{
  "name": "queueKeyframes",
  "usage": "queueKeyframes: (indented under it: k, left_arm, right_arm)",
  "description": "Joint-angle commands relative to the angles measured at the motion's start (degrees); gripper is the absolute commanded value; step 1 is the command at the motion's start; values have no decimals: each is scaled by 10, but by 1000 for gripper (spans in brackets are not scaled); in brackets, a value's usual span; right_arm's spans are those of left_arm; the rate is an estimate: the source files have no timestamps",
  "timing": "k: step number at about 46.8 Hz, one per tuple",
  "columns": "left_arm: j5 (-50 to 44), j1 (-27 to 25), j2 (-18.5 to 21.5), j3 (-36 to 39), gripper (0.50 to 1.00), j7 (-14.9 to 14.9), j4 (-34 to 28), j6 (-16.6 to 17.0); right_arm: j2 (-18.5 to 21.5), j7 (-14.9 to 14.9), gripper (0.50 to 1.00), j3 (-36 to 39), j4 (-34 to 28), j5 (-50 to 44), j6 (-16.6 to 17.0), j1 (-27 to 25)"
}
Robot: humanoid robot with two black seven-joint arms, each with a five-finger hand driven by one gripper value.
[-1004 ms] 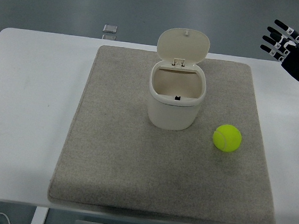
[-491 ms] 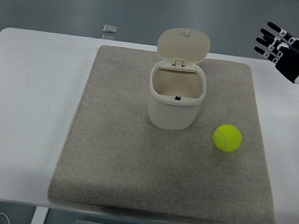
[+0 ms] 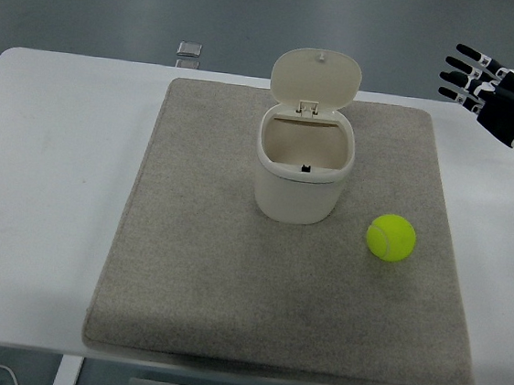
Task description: Pick up the tennis ball and place it in the box.
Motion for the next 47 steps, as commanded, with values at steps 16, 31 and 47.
queueKeyframes:
  k: [16, 31, 47]
  left_arm:
    - [0, 0, 0, 0, 992, 0, 0, 0]
    - [0, 0, 0, 0, 992, 0, 0, 0]
    - [0, 0, 0, 0, 992, 0, 0, 0]
  right_arm:
    - [-25, 4, 911, 3, 0, -63, 32, 0]
    - [-32, 54, 911, 5, 0, -207, 60, -2]
    - [-42, 122, 911, 5, 1, -345, 96, 1]
